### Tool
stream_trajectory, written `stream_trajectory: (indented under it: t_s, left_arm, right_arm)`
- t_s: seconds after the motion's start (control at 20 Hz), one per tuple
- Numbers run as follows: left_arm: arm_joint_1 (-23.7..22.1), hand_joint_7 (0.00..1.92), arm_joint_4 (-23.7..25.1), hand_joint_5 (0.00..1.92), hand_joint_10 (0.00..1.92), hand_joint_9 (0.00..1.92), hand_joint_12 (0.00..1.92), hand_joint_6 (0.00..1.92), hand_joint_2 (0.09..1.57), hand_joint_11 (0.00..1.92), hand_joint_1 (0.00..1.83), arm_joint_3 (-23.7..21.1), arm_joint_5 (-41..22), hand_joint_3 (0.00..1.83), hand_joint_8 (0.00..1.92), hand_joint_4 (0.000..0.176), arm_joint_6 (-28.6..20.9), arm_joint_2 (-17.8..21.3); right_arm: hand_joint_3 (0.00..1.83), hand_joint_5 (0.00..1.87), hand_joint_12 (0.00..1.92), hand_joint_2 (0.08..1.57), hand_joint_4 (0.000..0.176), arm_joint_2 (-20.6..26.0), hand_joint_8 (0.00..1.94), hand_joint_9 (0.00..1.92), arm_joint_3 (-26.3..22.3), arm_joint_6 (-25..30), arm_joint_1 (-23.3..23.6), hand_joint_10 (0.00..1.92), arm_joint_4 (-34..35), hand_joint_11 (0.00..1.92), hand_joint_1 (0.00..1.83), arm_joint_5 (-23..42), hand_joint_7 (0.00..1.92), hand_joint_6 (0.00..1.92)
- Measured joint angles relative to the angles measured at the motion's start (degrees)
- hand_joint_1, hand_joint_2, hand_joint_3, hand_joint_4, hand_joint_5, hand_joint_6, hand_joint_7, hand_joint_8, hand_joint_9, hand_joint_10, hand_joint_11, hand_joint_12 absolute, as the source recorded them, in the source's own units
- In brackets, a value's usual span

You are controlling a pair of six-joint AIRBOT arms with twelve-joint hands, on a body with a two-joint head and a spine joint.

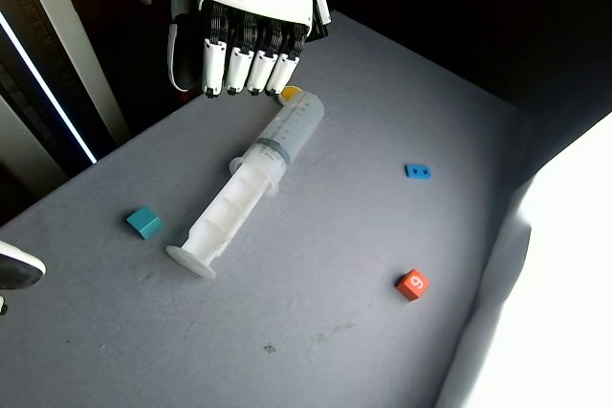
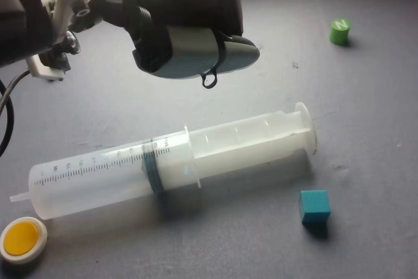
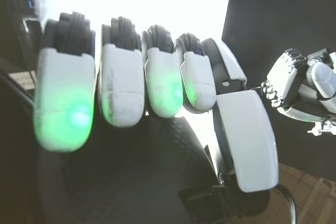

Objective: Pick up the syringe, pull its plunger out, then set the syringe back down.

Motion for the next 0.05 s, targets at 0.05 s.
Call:
stream_trajectory:
  t_s: [0.05]
  left_arm:
    - [0.0,1.58,0.4,1.45,1.92,1.61,1.92,1.92,1.47,1.6,0.85,0.0,0.0,0.0,1.92,0.0,0.0,0.0]
  right_arm:
    - [0.0,1.52,1.92,1.43,0.0,0.0,1.94,1.72,0.0,0.0,0.0,1.92,-0.3,1.81,0.95,-0.1,1.66,1.92]
